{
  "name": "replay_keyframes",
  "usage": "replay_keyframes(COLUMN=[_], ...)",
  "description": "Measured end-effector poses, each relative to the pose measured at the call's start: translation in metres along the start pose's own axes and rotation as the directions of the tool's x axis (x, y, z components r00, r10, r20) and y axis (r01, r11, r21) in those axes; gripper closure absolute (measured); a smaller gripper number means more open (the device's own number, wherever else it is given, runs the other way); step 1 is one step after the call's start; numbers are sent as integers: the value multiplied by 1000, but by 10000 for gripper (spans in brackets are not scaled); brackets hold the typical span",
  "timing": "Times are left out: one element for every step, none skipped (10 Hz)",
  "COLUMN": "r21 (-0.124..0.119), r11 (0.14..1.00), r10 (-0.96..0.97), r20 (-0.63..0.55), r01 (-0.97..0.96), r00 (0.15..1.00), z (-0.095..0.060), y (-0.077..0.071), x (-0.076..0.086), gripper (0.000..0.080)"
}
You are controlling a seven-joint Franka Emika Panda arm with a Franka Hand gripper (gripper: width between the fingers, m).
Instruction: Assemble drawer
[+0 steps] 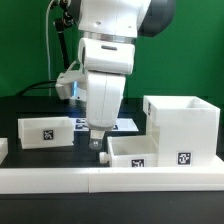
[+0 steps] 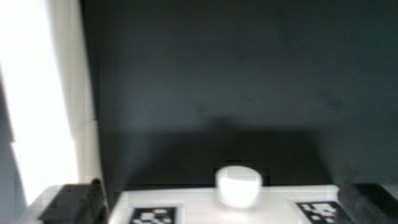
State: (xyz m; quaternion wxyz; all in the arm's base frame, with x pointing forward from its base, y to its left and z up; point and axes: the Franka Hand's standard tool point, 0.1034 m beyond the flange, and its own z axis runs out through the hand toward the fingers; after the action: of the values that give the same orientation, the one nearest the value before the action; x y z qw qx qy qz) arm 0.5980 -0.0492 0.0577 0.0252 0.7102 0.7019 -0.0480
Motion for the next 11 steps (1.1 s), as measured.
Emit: replay_keyframes(r21=[1, 3, 6, -5, -6, -13, -17, -18, -17, -18, -13], r11=[1000, 1000, 1000, 1000, 999, 999, 999, 998, 998, 999, 999], r10=[3, -15, -20, -13, -36, -38, -39, -61, -56, -50, -52], r20=[0, -9, -60, -88, -123, -159, -179, -213, -241, -241, -248], r01=[-3, 15, 20, 13, 35, 36, 37, 59, 54, 48, 50], r00=[1000, 1000, 998, 996, 992, 987, 983, 975, 969, 969, 967], z=[1, 1, 3, 9, 13, 13, 13, 14, 14, 14, 15], y=[0, -1, -2, -5, -8, -6, -6, -6, -5, -4, -4], x=[0, -2, -11, -19, -23, -26, -27, -30, -33, -25, -15], gripper=[151, 151, 151, 151, 151, 151, 151, 151, 151, 151, 151])
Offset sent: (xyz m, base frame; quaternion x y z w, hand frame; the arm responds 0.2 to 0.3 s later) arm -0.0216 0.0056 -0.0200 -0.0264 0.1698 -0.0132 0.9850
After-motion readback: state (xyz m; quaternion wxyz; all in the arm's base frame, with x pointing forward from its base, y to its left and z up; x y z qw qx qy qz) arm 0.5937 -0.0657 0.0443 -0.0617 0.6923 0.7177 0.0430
